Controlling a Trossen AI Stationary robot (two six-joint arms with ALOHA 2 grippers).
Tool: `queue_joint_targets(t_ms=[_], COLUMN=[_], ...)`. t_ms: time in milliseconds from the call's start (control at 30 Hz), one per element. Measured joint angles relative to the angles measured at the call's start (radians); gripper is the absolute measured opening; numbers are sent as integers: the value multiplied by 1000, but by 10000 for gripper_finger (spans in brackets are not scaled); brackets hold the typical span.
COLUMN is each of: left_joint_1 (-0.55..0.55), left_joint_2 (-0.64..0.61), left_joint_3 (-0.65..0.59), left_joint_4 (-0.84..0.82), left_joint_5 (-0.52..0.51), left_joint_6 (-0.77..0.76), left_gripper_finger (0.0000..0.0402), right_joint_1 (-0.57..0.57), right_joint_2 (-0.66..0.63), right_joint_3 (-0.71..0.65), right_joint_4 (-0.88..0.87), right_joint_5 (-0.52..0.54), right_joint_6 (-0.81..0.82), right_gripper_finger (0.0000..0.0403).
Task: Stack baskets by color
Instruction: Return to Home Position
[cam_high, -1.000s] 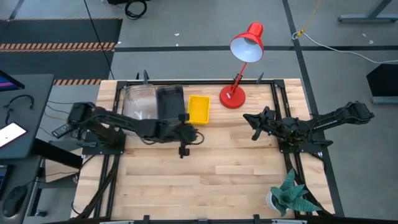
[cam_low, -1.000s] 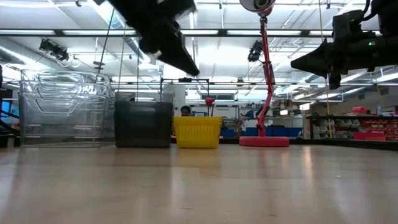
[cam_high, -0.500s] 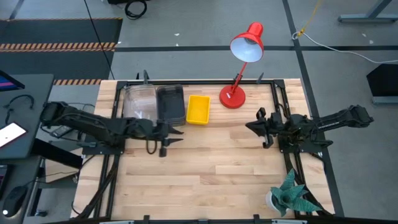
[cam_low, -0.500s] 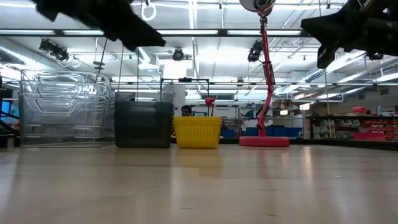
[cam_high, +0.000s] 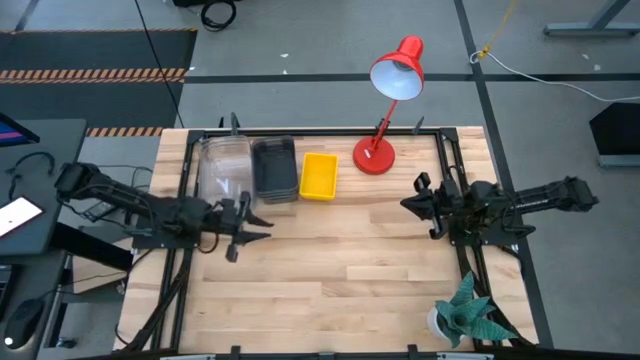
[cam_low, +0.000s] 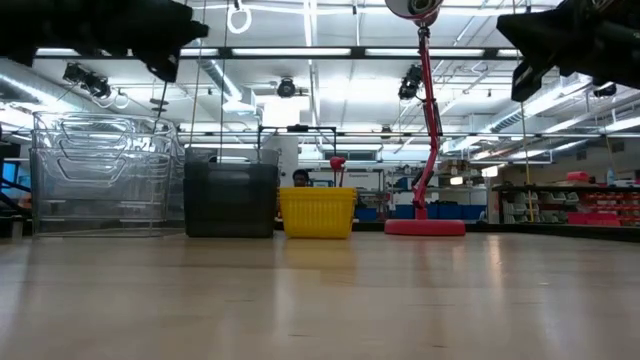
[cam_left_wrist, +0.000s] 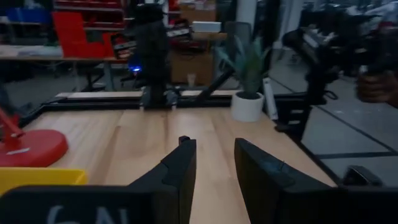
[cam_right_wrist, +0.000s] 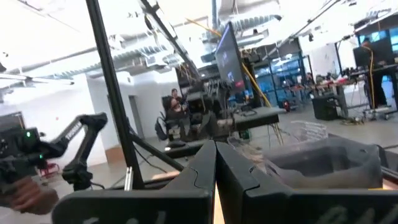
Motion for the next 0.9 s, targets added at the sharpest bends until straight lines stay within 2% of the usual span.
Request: queue_joint_targets(t_ms=[233,367,500,600,733,900], left_joint_1=[-106,-104,-75,-69,-68,-68], left_joint_2=[-94,-208,-337,-421,-503,-599], left_joint_3=[-99,-132,-139,-139,-139,-139], left_joint_4=[48,47,-44,-109,-189,-257], left_joint_5=[-25,95,219,253,253,253], left_joint_6=[51,42,23,24,26,3], left_gripper_finger=[80,45,10,7,15,5], right_joint_1=[-44,-51,-49,-49,-49,-49], right_joint_2=[-85,-103,-103,-103,-103,-103], right_joint_3=[0,0,0,0,0,0], right_joint_4=[-43,-38,-39,-39,-39,-39], right_joint_5=[1,1,1,1,1,1], right_joint_6=[6,-19,-24,-25,-25,-25], right_gripper_finger=[13,13,13,13,13,13])
